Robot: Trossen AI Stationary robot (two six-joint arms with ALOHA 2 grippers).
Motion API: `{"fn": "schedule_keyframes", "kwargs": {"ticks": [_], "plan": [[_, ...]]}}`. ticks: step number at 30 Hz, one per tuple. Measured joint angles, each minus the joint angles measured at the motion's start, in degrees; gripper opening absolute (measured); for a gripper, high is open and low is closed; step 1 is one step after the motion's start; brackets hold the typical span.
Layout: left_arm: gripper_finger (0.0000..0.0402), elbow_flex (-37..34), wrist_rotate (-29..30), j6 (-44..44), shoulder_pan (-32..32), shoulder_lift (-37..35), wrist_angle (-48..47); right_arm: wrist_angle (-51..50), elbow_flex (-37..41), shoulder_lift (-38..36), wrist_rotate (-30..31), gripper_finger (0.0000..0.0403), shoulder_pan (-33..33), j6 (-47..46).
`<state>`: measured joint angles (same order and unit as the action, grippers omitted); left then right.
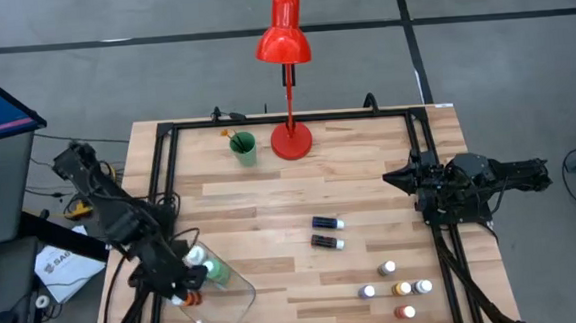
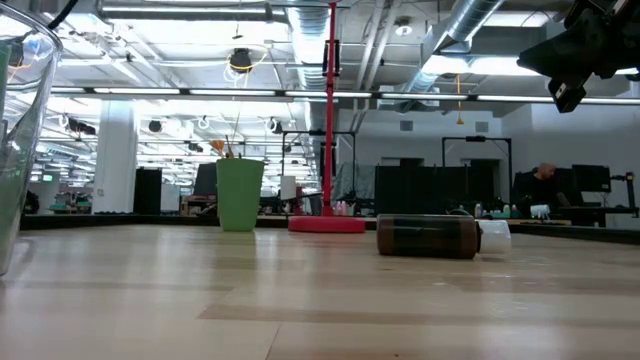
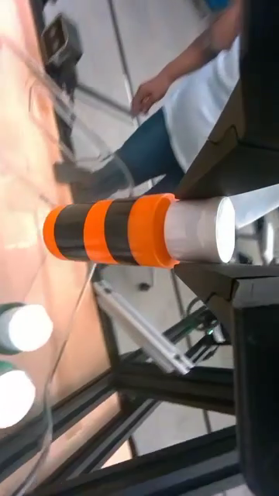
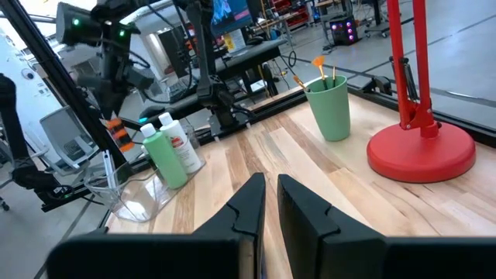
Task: Pick & Place Paint Supplies
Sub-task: Put the orange coloring bottle into the transparent bin
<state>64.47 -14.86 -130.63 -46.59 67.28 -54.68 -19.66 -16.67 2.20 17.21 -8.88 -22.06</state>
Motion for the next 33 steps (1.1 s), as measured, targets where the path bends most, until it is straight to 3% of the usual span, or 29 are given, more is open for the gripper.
{"fn": "schedule_keyframes", "kwargs": {"ticks": [16, 22, 33], "plan": [[0.0101, 0.0, 0.5, 2.5, 0.6, 12.3, -0.4, 0.0, 0.0, 0.0, 0.0, 0.0033, 0.0, 0.0], [0.0105, 0.0, -5.0, 3.0, 0.6, 14.3, -0.3, 0.0, 0.0, 0.0, 0.0, 0.0033, 0.0, 0.0], [0.0106, -1.2, -5.8, 4.0, 0.7, 15.4, 1.0, 0.0, 0.0, 0.0, 0.0, 0.0033, 0.0, 0.0]]}}
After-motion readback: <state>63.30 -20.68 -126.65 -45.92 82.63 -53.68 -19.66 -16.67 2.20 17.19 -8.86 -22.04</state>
